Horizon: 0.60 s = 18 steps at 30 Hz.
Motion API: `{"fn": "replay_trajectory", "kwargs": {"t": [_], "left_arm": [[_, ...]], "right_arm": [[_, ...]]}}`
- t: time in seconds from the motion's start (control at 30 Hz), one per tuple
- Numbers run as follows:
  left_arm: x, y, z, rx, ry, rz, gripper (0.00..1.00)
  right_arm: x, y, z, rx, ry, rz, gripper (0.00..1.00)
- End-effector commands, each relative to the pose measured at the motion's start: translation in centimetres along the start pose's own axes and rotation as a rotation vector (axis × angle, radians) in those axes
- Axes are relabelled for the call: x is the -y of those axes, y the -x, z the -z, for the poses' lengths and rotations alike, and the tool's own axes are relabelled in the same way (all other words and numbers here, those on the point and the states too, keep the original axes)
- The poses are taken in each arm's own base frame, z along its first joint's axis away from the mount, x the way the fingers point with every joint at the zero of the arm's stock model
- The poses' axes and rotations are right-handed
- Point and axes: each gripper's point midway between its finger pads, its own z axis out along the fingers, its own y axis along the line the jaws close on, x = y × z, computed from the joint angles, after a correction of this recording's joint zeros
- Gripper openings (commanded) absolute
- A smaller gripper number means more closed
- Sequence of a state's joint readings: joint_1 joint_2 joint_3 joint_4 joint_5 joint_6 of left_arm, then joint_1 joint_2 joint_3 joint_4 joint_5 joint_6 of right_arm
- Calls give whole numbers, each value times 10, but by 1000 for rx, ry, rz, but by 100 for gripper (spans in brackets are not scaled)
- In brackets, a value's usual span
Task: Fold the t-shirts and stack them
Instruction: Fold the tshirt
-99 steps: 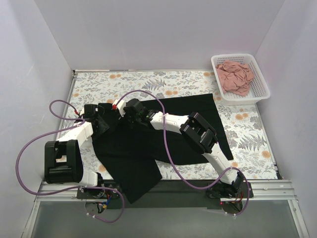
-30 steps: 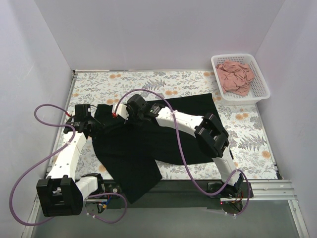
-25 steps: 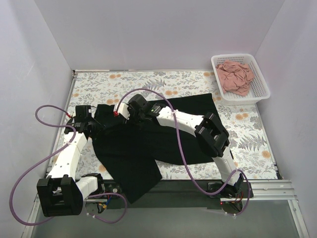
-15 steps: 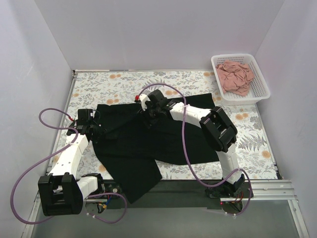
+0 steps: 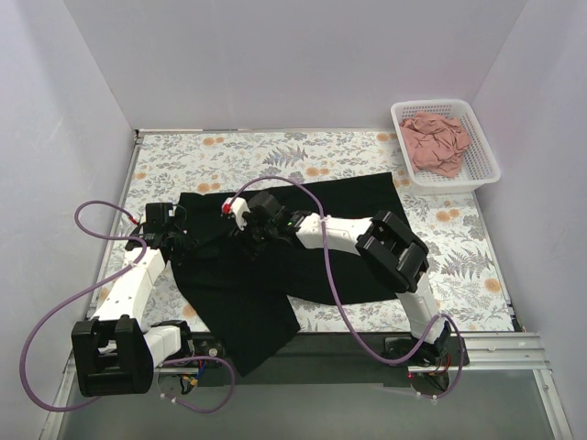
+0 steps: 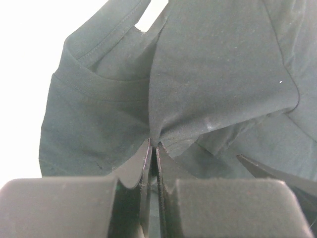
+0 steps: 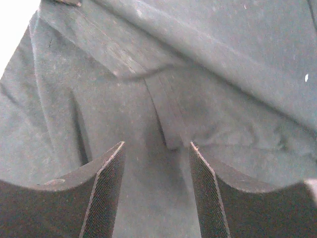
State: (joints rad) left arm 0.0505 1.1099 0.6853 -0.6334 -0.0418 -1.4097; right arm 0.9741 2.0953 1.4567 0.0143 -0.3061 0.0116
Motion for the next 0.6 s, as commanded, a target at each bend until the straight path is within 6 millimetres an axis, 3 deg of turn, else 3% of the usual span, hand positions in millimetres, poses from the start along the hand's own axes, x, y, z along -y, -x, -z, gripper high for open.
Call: {"fn": "replay_trajectory", "kwargs": {"t": [0.0, 0.07, 0.27, 0.57], "left_arm": [[-3, 2, -2, 14, 4, -5, 0], [-3, 1, -3, 13, 3, -5, 0], [-2, 2, -3, 14, 0, -8, 0], [-2, 2, -3, 15, 1, -12, 0]], "right_arm": [[8, 16, -9, 54, -82, 158, 61], [3, 14, -15, 40, -94, 216, 60], [14, 5, -23, -10, -203, 304, 57], [19, 4, -25, -20, -228, 331, 49]]}}
